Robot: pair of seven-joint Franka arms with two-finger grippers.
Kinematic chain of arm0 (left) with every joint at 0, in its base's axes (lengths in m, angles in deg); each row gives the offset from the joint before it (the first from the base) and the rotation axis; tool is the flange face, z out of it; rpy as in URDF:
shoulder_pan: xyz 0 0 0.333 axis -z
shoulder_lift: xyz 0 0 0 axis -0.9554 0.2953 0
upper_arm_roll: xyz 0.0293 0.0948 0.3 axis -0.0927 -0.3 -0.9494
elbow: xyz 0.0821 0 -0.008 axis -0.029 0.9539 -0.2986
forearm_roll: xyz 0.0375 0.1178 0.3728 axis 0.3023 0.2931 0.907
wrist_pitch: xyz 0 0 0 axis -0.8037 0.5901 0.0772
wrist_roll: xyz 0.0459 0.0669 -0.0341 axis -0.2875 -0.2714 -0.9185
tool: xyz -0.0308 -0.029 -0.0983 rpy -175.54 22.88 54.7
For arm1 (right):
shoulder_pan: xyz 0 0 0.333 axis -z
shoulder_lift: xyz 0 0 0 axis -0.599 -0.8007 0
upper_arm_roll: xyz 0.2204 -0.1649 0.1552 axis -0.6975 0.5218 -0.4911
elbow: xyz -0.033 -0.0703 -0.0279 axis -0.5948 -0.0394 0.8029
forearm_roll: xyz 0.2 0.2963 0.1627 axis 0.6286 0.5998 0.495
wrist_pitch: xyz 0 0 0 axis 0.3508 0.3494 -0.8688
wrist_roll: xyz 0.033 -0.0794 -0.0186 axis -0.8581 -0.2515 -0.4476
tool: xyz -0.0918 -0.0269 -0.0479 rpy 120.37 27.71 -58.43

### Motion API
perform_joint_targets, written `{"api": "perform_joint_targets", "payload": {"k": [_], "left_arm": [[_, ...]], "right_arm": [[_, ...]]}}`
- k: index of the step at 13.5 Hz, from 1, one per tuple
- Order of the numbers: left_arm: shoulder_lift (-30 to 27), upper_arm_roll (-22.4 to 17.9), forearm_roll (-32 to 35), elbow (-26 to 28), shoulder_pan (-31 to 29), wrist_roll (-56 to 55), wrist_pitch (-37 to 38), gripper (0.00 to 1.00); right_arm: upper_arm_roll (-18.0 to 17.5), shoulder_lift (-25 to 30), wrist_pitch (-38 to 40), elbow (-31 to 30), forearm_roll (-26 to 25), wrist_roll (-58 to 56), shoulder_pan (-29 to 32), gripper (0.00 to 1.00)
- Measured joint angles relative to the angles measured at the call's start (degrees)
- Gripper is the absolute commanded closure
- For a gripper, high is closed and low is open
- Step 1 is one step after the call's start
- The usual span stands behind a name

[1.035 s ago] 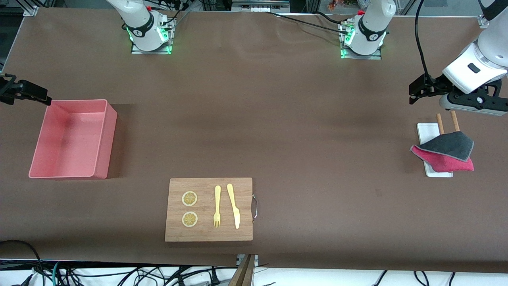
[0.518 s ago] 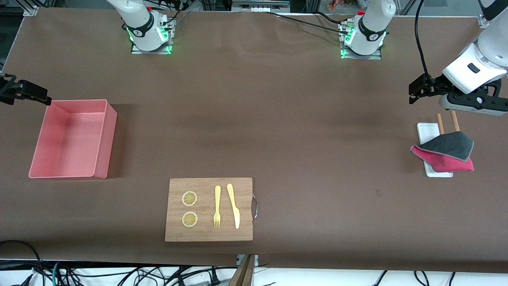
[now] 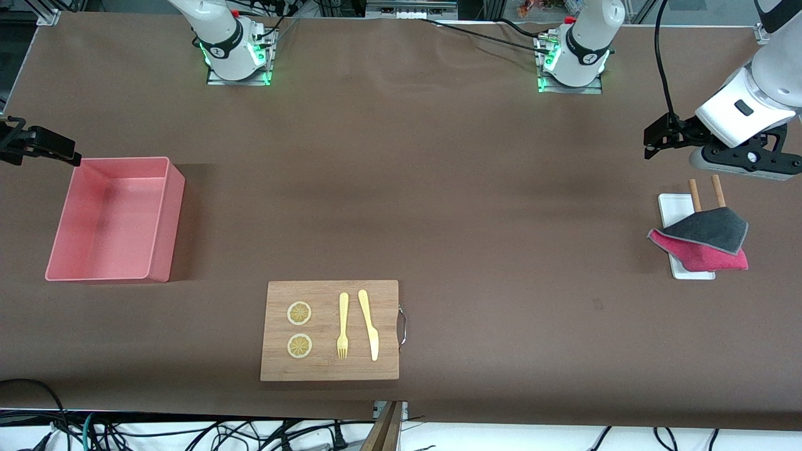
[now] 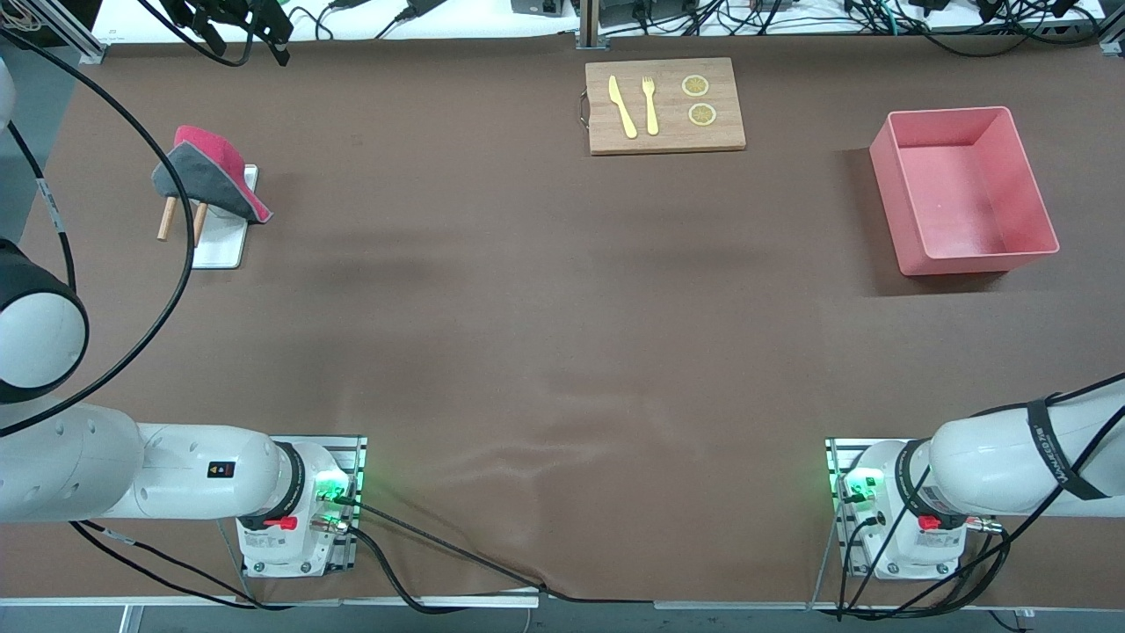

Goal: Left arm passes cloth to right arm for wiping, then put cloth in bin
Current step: 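Move the left gripper toward the pink-and-grey cloth on the wiper, then lower the left gripper and grasp the pink-and-grey cloth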

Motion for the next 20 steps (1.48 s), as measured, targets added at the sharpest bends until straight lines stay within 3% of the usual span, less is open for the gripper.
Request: {"api": "perform_joint_targets", "payload": {"k": [10, 17, 20], "left_arm": [[0.23, -0.24, -0.05, -0.07, -0.75, 2.04, 4.84, 0.0], [4.21, -0.98, -0.07, -0.18, -13.56, 27.09, 4.9, 0.0], [9.2, -1.05, -2.27, -2.73, -20.36, 36.97, 4.47, 0.0]], "right_arm": [[0.0, 0.0, 0.0, 0.0, 0.01, 0.0, 0.0, 0.0], [0.0, 0.0, 0.0, 0.0, 0.02, 0.0, 0.0, 0.0], [0.0, 0.0, 0.0, 0.0, 0.04, 0.0, 0.01, 0.0]]}}
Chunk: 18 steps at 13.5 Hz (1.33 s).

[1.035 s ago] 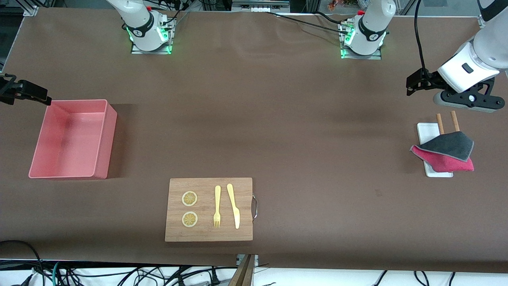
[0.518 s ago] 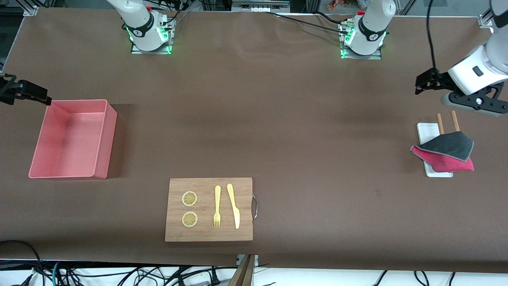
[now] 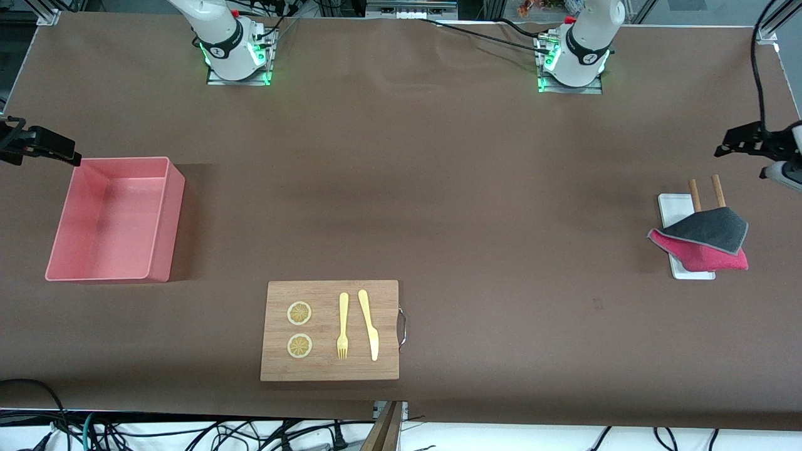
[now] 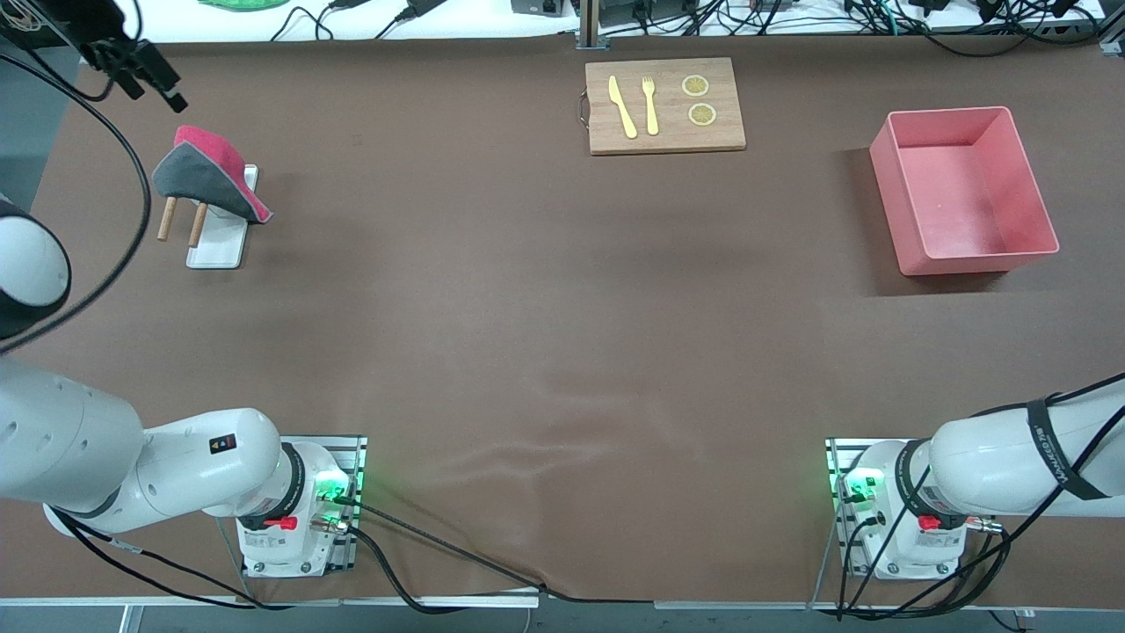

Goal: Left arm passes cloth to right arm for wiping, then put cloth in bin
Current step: 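Lower the left gripper and grasp the pink-and-grey cloth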

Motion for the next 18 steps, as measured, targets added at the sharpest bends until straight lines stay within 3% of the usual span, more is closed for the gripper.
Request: {"api": "perform_joint_targets", "payload": {"k": [8, 14, 16, 18], "left_arm": [[18.3, 0.03, -4.2, -10.37, -13.27, 24.04, -3.27, 0.0], [28.29, 0.08, -14.98, -13.78, -18.42, 30.59, -8.03, 0.0], [29.96, 0.54, -16.09, -14.27, -18.37, 31.46, -9.36, 0.08], [30.44, 0.71, -16.09, -14.39, -18.38, 31.75, -9.38, 0.28]], "right_arm": [[0.01, 0.0, -0.01, 0.0, 0.07, 0.0, 0.02, 0.0], [-0.03, -0.01, -0.09, 0.01, 0.15, 0.0, 0.01, 0.0], [-0.08, -0.01, -0.54, 0.0, 0.18, 0.0, 0.0, 0.0], [-0.13, -0.01, -0.61, 0.0, 0.19, 0.0, -0.02, 0.0]]}}
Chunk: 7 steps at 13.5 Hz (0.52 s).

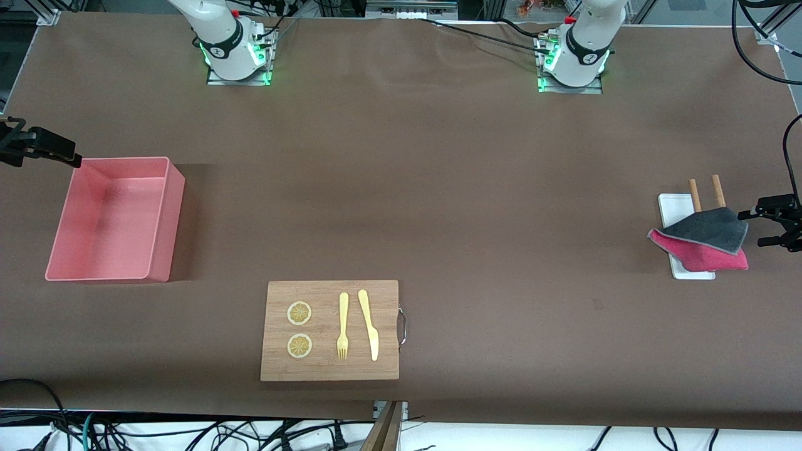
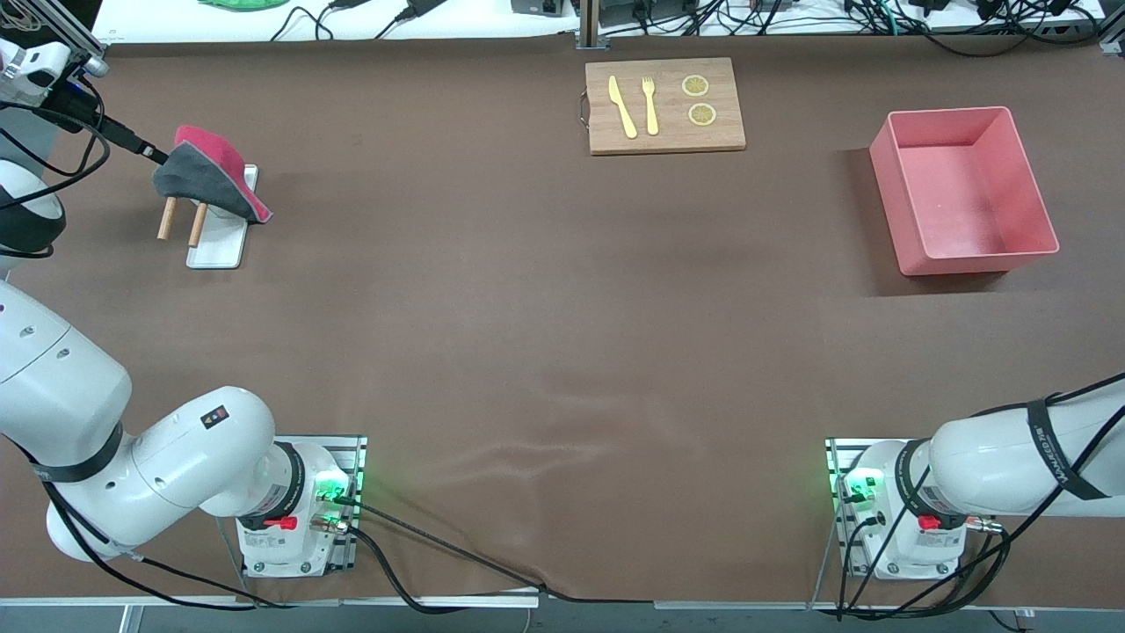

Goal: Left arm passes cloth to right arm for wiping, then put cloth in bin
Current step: 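Lower the left gripper and grasp the pink-and-grey cloth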

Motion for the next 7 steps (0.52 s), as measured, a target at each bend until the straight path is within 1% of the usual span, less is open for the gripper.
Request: {"api": "perform_joint_targets", "payload": {"k": [1, 2, 3, 5, 7], "left_arm": [[0.47, 0.0, 0.0, 0.0, -0.03, 0.49, 0.0, 0.36], [1.01, -0.01, 0.0, 0.0, -0.09, 0.79, 0.0, 0.38], [1.39, -0.01, 0.0, -0.03, -0.16, 0.95, 0.0, 0.43], [1.57, -0.01, 0.0, -0.14, -0.32, 1.1, 0.0, 0.57], [1.57, -0.01, 0.0, -0.3, -0.64, 1.19, 0.0, 0.76]], "right_arm": [[0.0, 0.0, 0.0, 0.0, 0.0, 0.0, 0.0, 0.0], [0.0, -0.01, 0.0, 0.0, 0.01, 0.0, 0.0, 0.0], [0.0, -0.01, 0.0, 0.0, 0.01, 0.0, 0.0, 0.0], [-0.02, -0.01, 0.0, 0.0, 0.05, 0.0, 0.0, 0.0], [-0.06, -0.01, 0.0, 0.0, 0.07, 0.0, 0.0, 0.0]]}}
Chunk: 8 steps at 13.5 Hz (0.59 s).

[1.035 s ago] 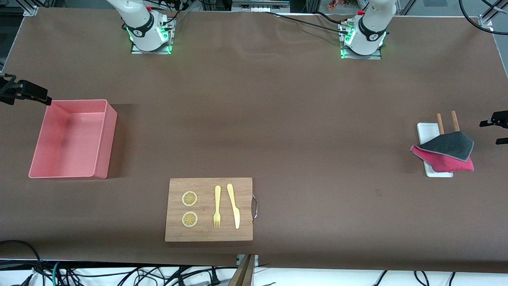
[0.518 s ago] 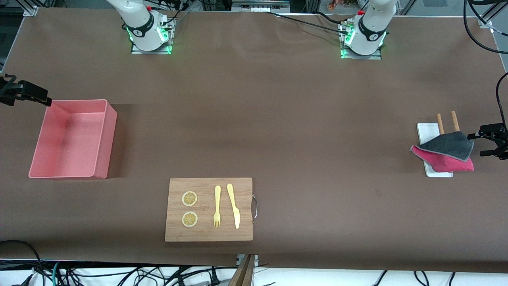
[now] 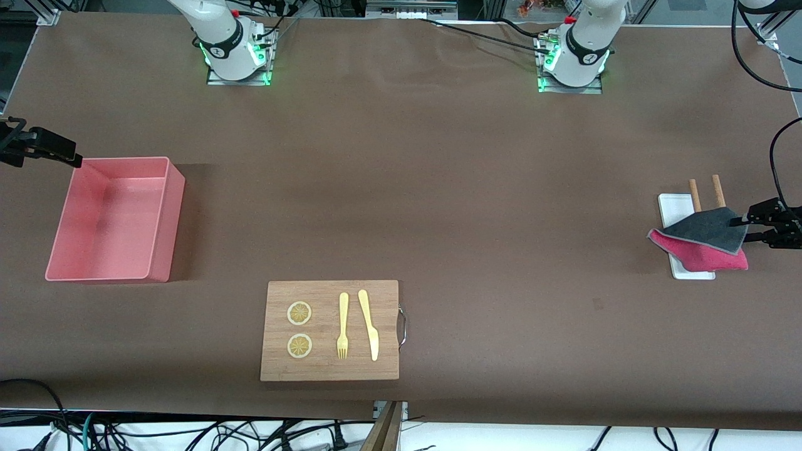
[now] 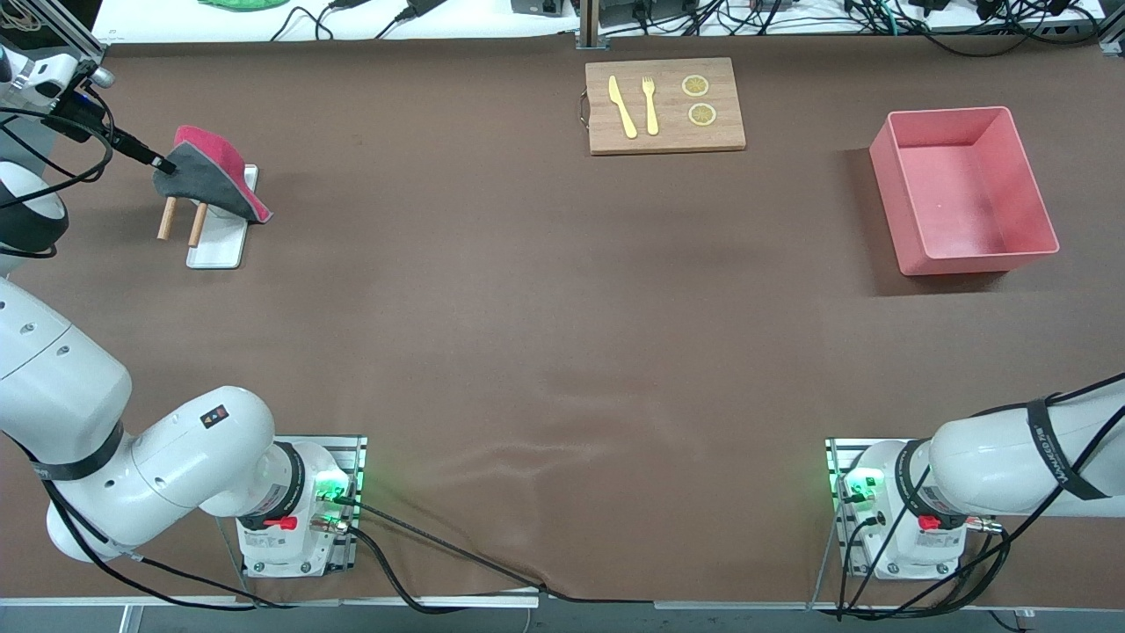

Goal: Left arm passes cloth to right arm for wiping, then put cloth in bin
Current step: 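Lower the left gripper and grasp the pink-and-grey cloth, then lift the cloth with the left gripper while the right gripper approaches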

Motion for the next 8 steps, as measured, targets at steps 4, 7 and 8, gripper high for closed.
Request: {"api": "perform_joint_targets", "payload": {"k": [4, 7, 8], "left_arm": [[0.0, -0.07, 0.0, -0.06, -0.75, 0.38, 0.02, 0.95], [0.05, -0.07, 0.0, -0.06, -1.34, 1.97, 0.19, 1.0], [0.05, -0.07, 0.0, -0.06, -1.39, 2.59, 0.21, 1.0]], "right_arm": [[-0.08, -0.07, 0.11, -0.09, 0.05, 0.0, 0.0, 0.0], [-0.27, -0.47, 0.11, -0.27, 0.05, 0.0, -0.04, 0.0], [-0.32, -0.8, 0.05, -0.41, 0.05, 0.0, -0.05, 0.0]]}}
